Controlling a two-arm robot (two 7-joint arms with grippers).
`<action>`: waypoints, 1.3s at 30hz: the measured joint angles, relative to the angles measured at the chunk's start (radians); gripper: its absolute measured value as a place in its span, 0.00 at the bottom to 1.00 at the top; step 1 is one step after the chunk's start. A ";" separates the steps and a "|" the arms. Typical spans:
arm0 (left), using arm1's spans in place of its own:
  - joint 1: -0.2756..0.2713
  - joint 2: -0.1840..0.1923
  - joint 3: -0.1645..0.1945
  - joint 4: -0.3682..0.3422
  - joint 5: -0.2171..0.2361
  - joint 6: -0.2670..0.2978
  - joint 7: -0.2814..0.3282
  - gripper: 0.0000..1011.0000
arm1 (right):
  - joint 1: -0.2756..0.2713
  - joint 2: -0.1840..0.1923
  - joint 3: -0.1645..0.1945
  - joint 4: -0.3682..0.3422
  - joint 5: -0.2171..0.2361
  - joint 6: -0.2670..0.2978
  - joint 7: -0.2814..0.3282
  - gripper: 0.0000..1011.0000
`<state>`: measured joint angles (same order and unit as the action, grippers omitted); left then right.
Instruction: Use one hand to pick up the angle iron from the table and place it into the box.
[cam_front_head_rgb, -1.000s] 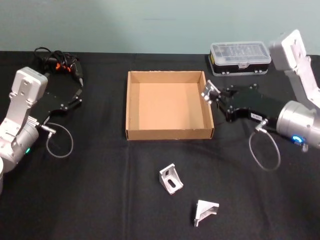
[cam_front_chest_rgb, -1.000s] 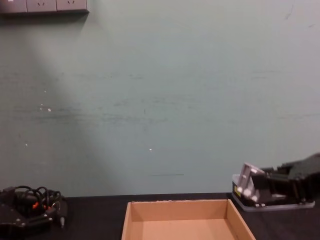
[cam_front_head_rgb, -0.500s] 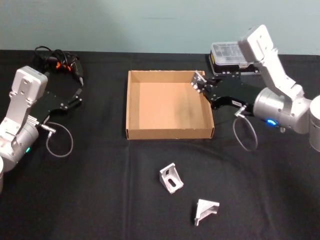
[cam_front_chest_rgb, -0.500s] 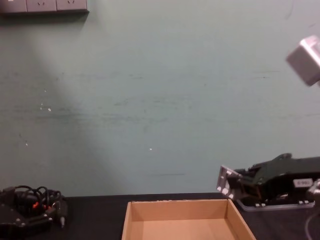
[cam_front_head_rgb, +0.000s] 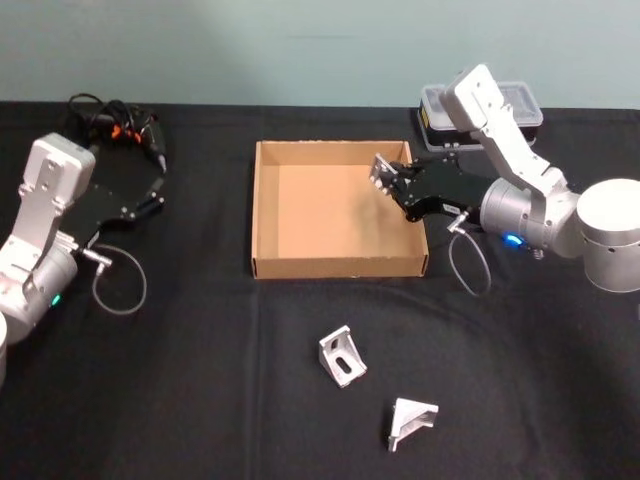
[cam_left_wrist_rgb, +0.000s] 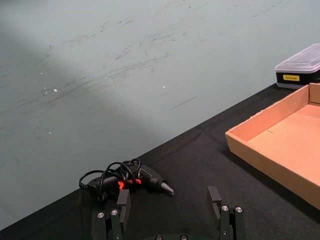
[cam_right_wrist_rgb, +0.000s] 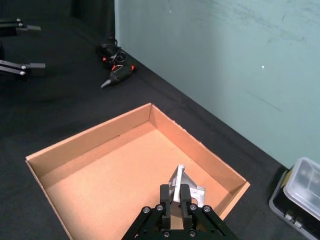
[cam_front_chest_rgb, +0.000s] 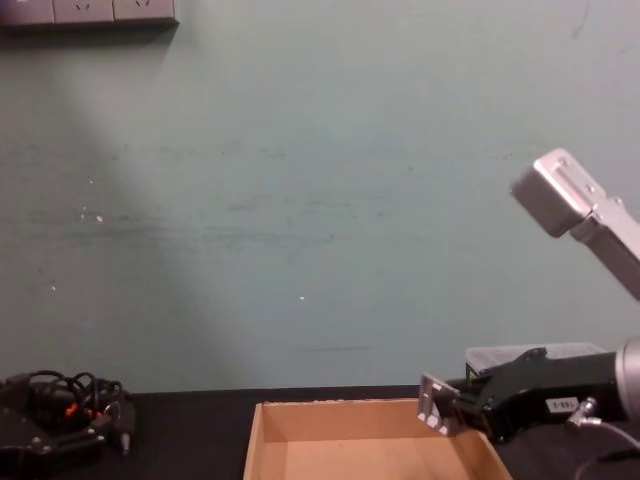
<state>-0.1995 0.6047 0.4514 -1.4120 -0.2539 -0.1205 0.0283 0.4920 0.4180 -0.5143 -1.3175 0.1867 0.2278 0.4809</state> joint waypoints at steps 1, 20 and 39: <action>0.000 0.000 0.000 0.000 0.000 0.000 0.000 0.99 | 0.003 -0.003 -0.001 0.008 -0.002 -0.002 0.002 0.13; 0.000 0.000 0.000 0.000 0.000 0.000 0.000 0.99 | 0.004 -0.028 -0.004 0.061 -0.019 -0.005 0.030 0.13; 0.000 0.000 0.000 0.000 0.000 0.000 0.000 0.99 | -0.017 -0.030 -0.003 0.038 -0.030 0.022 0.027 0.42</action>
<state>-0.1995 0.6047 0.4514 -1.4120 -0.2539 -0.1205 0.0283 0.4753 0.3876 -0.5170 -1.2792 0.1567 0.2502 0.5076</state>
